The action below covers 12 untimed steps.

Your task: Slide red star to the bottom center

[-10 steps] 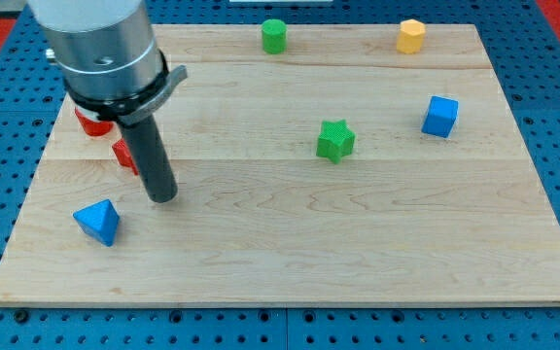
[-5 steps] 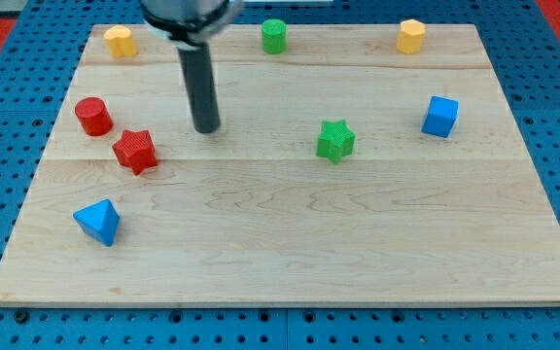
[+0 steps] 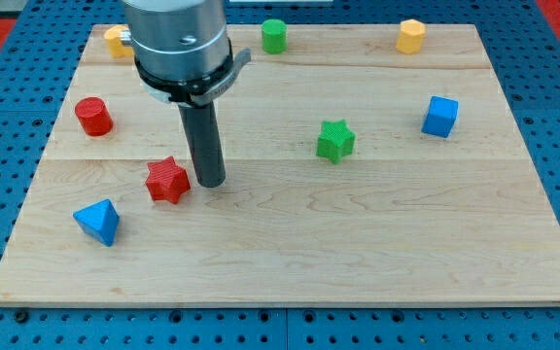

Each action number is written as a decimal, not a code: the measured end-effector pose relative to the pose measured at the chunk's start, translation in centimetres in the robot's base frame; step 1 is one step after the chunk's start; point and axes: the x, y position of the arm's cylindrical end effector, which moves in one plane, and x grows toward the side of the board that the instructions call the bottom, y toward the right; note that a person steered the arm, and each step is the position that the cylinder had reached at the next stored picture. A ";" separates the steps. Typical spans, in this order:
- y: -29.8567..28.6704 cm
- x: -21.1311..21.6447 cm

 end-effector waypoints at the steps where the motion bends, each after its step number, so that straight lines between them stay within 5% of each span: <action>1: -3.6 -6.2; 2: -8.2 -2.6; 5: 7.4 4.4; 7: 1.5 -2.0; 8: 1.3 3.1; 11: 7.5 7.0; 12: 4.9 0.1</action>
